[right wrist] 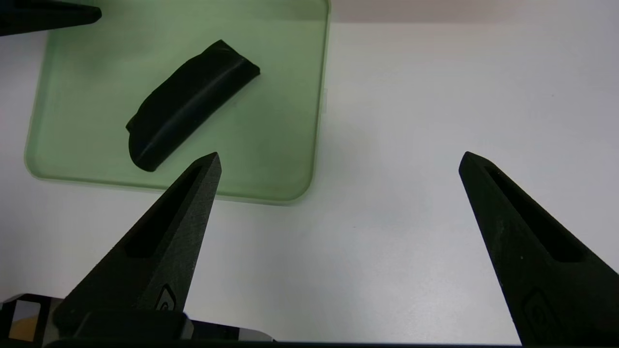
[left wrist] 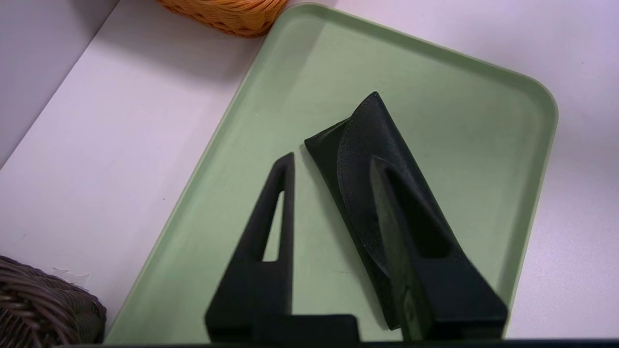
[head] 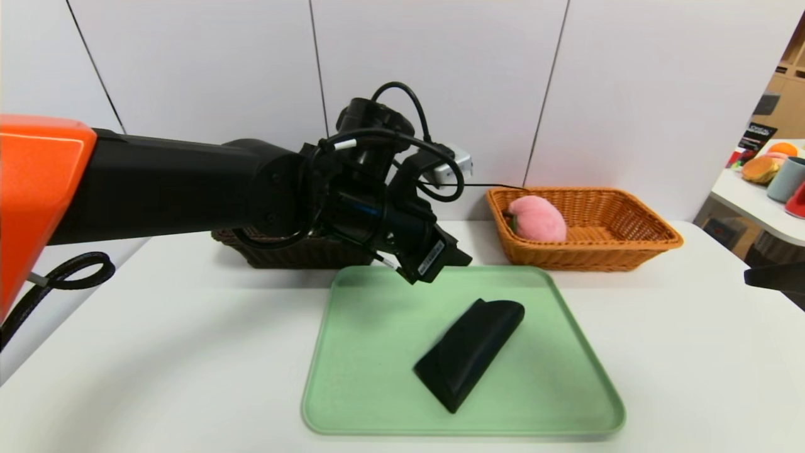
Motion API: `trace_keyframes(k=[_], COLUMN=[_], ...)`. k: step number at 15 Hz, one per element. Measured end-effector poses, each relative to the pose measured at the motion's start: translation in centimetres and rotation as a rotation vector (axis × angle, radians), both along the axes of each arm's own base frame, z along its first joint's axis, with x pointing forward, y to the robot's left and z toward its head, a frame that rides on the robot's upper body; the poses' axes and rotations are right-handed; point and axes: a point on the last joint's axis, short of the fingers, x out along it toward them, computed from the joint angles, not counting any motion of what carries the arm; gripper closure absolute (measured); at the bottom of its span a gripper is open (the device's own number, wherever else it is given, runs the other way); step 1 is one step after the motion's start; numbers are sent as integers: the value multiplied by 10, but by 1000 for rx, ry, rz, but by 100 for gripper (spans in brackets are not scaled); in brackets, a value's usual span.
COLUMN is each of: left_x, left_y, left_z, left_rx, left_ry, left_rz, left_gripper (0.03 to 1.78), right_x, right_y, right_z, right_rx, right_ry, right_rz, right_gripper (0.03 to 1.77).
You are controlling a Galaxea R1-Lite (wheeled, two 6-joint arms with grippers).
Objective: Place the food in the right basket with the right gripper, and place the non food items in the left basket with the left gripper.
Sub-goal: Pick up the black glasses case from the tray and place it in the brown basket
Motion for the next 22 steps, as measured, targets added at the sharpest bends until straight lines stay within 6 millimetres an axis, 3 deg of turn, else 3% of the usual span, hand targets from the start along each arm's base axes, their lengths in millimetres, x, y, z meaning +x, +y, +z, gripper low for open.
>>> trace_keyframes(k=[4, 9, 16, 22], left_x=[-4, -16, -43, -49], left_y=[-3, -10, -24, -31], left_z=[0, -1, -10, -23], left_rx=[-4, -4, 5, 33], left_ry=[10, 67, 184, 240], left_rz=[-7, 46, 141, 218], left_gripper=[75, 44, 25, 17], right_x=[0, 0, -1, -2], right_y=[0, 0, 0, -1], right_z=[0, 0, -1, -3], right_rx=[1, 1, 10, 12], right_ry=[0, -1, 3, 6], right_rz=[0, 0, -7, -8], right_gripper=[10, 10, 10, 10])
